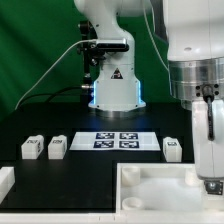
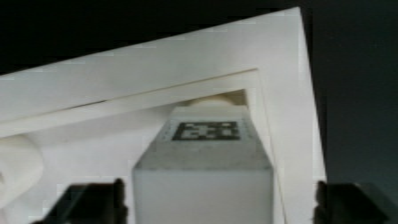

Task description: Assemble one leg

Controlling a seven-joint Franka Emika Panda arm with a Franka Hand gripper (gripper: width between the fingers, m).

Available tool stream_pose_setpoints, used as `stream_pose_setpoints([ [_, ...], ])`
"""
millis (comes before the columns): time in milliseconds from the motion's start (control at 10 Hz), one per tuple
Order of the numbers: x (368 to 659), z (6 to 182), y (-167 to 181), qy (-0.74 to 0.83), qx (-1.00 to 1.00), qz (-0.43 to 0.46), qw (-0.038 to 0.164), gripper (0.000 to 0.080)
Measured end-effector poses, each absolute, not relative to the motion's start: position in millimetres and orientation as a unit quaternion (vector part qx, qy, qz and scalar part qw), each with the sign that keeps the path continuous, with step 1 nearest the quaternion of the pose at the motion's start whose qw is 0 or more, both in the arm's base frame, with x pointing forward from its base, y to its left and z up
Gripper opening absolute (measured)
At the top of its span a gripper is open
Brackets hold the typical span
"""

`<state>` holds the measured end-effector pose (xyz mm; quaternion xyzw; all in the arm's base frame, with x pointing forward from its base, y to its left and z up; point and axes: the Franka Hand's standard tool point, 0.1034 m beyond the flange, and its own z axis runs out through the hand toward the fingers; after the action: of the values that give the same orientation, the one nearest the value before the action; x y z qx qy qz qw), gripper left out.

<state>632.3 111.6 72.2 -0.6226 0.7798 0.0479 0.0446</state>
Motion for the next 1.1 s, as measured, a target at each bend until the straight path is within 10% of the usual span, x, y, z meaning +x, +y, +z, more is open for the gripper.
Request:
stream_pose_setpoints([
  [200, 632, 71.8, 112, 0.779, -0.623, 0.048, 0.044, 0.064],
  [1100, 632, 88.4, 129, 0.773, -0.631, 0.041, 0.063, 0.0649],
])
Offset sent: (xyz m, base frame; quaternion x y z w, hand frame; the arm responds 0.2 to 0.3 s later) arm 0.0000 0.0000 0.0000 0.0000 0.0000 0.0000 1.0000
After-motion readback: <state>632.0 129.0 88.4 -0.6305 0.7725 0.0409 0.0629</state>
